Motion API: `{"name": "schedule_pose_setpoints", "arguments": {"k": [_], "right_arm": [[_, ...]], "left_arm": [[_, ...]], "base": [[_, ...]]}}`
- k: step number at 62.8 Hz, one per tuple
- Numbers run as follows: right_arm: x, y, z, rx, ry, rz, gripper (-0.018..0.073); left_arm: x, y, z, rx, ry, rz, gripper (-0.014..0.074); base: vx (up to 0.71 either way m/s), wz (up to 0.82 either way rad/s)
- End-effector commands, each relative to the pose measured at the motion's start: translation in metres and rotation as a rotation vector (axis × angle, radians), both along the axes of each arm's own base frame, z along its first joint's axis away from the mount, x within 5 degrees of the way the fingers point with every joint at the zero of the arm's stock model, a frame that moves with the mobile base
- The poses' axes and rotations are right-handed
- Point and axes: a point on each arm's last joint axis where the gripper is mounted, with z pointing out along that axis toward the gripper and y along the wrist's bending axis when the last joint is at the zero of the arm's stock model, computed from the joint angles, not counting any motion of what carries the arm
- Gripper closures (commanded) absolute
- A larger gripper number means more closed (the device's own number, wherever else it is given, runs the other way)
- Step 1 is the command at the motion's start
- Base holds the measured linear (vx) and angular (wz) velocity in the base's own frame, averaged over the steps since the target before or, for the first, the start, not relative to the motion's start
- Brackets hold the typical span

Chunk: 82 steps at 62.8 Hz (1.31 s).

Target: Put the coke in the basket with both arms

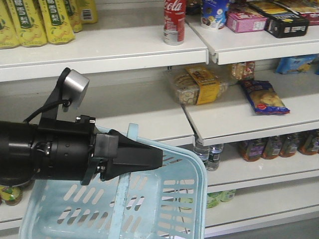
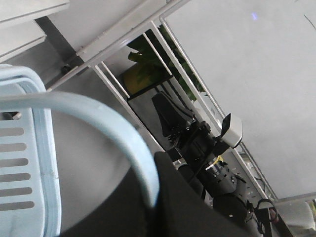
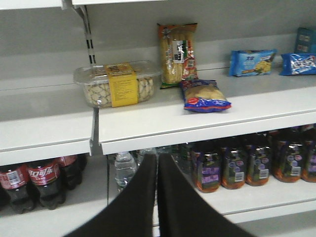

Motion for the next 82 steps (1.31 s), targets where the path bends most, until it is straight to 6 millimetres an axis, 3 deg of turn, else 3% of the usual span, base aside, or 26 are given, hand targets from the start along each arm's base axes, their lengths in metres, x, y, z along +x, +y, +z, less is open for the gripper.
{"name": "schedule_pose_setpoints", "arguments": {"k": [1,41,82], "right_arm": [[0.0,-0.0001,0.0047,-0.018,-0.078,-0.002,0.0565],[0.0,-0.0001,0.0046,-0.018,-0.077,-0.002,0.0565],[0.0,-0.0001,0.0046,-0.018,-0.076,-0.002,0.0565]], "left_arm": [[-0.0063,0.0,0.021,-0.095,-0.017,-0.003,0.0603],[-0.0062,0.0,0.021,-0.095,-0.017,-0.002,0.0603],[-0.0062,0.0,0.021,-0.095,-0.017,-0.002,0.0603]], "base": [[0.1,0.39],[0.1,0.35],[0.09,0.01]]}}
